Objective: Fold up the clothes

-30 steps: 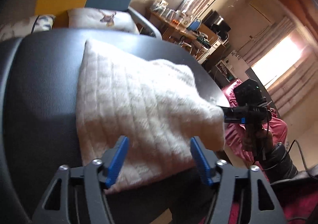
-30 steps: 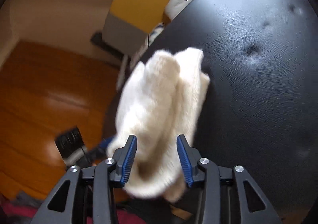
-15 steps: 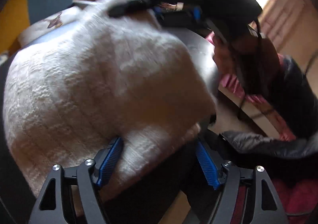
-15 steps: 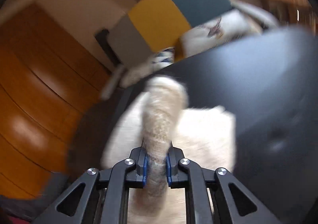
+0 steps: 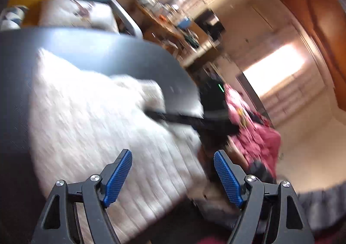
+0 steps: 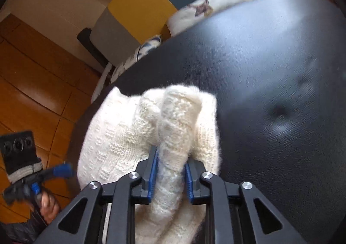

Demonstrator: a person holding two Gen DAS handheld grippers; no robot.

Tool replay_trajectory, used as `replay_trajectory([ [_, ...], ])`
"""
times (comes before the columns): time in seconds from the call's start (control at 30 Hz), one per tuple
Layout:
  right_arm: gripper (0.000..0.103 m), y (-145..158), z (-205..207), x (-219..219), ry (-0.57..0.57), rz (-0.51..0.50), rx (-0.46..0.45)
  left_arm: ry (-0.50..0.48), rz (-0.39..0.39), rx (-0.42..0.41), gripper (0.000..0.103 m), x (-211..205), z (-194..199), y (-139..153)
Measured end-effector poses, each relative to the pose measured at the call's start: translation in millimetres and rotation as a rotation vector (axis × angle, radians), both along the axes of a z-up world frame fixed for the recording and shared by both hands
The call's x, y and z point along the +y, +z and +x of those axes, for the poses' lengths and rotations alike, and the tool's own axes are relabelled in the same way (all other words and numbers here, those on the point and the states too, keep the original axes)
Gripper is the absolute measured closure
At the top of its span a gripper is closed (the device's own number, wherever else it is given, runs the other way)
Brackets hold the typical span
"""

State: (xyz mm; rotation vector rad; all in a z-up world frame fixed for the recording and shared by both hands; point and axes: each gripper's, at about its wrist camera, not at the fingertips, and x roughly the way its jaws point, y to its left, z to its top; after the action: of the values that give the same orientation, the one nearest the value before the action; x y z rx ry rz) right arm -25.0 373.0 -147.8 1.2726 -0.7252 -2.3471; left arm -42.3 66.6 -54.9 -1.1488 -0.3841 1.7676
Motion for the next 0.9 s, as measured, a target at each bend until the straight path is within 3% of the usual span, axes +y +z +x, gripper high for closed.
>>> replay_trajectory([
  [0.1, 0.077, 28.5, 17.6, -3.3, 0.023, 0.039, 0.087, 0.055, -0.060, 0.048, 0.021, 2.3, -16.9, 4.7],
  [0.23, 0.077, 54.3, 50.3, -25.5, 0.175, 0.047, 0.160, 0.080, -0.122, 0.041, 0.021, 5.1, -26.7, -6.6],
  [0.33, 0.077, 53.8, 80.8, -53.2, 0.311, 0.087, 0.121, 0.106, -0.127, 0.014, 0.021, -2.7, -29.2, -21.8],
  [0.4, 0.079, 25.8, 92.0, -67.2, 0.348, 0.176, -0.011, 0.113, -0.142, 0.030, 0.021, -7.7, -26.4, -30.7],
  [0.43, 0.084, 9.8, 95.4, -72.2, 0.351, 0.208, -0.064, 0.112, -0.150, 0.038, 0.021, -6.3, -24.2, -36.2],
  [0.53, 0.091, -6.6, 105.3, -55.3, 0.271, 0.081, -0.041, 0.115, -0.162, 0.073, 0.021, -1.7, -15.0, -49.6],
  [0.6, 0.092, -12.4, 103.6, -46.8, 0.233, 0.011, -0.051, 0.120, -0.176, 0.094, 0.021, 2.1, -10.7, -52.8],
  [0.7, 0.092, -11.4, 102.7, -46.2, 0.235, -0.004, -0.040, 0.130, -0.190, 0.101, 0.019, 5.1, -10.7, -50.0],
  [0.77, 0.089, -5.5, 101.3, -43.7, 0.228, -0.026, -0.047, 0.140, -0.178, 0.081, 0.019, 2.8, -14.1, -46.1],
  [0.83, 0.079, 4.8, 99.6, -37.6, 0.204, -0.052, -0.054, 0.172, -0.145, 0.045, 0.018, -7.1, -17.7, -39.4],
  [0.9, 0.077, 19.5, 100.2, -28.8, 0.170, -0.067, -0.018, 0.212, -0.148, 0.040, 0.018, -23.7, -19.4, -38.0],
])
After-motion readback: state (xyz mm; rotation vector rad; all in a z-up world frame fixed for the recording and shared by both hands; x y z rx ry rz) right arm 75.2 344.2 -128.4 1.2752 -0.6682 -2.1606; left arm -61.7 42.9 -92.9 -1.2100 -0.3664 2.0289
